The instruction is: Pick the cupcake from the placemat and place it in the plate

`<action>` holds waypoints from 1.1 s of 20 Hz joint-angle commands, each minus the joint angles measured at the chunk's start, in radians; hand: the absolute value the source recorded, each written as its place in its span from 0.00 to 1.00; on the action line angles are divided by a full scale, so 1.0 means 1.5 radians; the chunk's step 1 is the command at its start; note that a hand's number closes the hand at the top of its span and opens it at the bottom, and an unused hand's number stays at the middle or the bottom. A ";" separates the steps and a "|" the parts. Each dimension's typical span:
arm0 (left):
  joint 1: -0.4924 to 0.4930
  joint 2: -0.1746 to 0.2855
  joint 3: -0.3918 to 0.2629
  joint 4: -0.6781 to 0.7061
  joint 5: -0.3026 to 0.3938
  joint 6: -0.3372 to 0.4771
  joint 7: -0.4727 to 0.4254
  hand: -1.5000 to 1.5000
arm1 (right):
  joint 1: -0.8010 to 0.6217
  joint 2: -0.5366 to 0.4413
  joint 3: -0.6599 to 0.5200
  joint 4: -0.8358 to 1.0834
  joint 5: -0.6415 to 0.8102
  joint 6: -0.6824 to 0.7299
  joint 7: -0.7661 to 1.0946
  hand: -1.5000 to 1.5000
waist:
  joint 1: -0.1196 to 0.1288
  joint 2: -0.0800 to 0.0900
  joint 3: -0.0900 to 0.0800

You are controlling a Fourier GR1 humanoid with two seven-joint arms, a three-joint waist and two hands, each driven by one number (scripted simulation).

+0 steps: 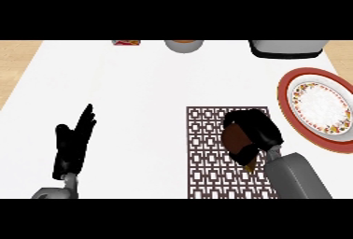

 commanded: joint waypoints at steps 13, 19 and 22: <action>0.008 0.014 0.018 0.004 0.003 -0.025 -0.004 0.50 | -0.042 -0.067 -0.230 -0.095 -0.004 -0.188 0.124 1.00 | -0.010 -0.002 0.000; -0.012 -0.019 0.006 0.020 -0.020 -0.005 -0.013 0.50 | -0.093 -0.093 -0.309 -0.061 -0.027 -0.188 0.170 1.00 | 0.000 0.002 0.000; 0.006 -0.022 -0.001 -0.019 -0.025 -0.006 0.013 0.50 | -0.100 -0.101 -0.328 -0.041 -0.031 -0.185 0.193 1.00 | 0.003 0.002 0.000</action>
